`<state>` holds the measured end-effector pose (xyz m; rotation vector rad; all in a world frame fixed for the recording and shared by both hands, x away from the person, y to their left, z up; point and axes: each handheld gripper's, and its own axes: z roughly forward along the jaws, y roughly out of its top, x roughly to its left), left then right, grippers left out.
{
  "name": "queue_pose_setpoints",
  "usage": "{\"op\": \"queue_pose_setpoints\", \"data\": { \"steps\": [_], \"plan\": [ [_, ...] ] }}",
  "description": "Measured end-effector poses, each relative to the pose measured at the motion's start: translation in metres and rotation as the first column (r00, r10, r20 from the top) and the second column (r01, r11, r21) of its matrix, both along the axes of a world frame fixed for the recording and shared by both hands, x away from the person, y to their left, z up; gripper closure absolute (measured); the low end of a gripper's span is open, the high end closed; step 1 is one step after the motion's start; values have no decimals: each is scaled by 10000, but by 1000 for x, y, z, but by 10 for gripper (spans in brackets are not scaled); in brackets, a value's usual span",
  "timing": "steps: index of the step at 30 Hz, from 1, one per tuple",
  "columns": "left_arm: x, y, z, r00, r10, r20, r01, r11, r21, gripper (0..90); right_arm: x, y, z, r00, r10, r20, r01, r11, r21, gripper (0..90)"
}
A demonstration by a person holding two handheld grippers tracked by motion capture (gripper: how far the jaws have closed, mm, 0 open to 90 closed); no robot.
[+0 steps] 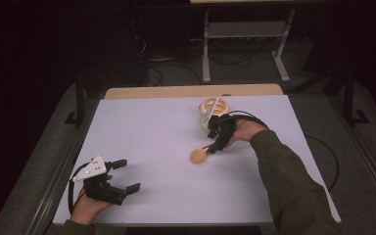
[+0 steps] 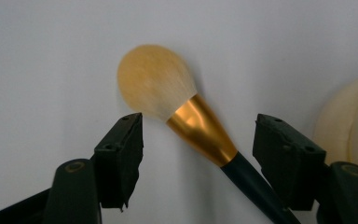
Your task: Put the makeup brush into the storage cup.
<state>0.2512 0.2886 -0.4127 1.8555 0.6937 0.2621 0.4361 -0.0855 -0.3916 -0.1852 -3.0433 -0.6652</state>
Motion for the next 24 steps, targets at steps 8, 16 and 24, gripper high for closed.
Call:
{"op": "queue_pose_setpoints", "data": {
  "steps": [8,16,24],
  "plan": [
    [0,-1,0,10000,-18,-41,19,10000,31,0,0,4,-8,9998,169,122,-161,9982,-577,369],
    [0,0,0,10000,-6,5,6,10000,40,0,2,12,-13,9987,445,227,-418,9932,-1088,391],
    [0,1,0,10000,40,-24,-40,10000,-32,0,3,21,-17,9969,772,122,-749,9883,-1331,436]
  ]
}}
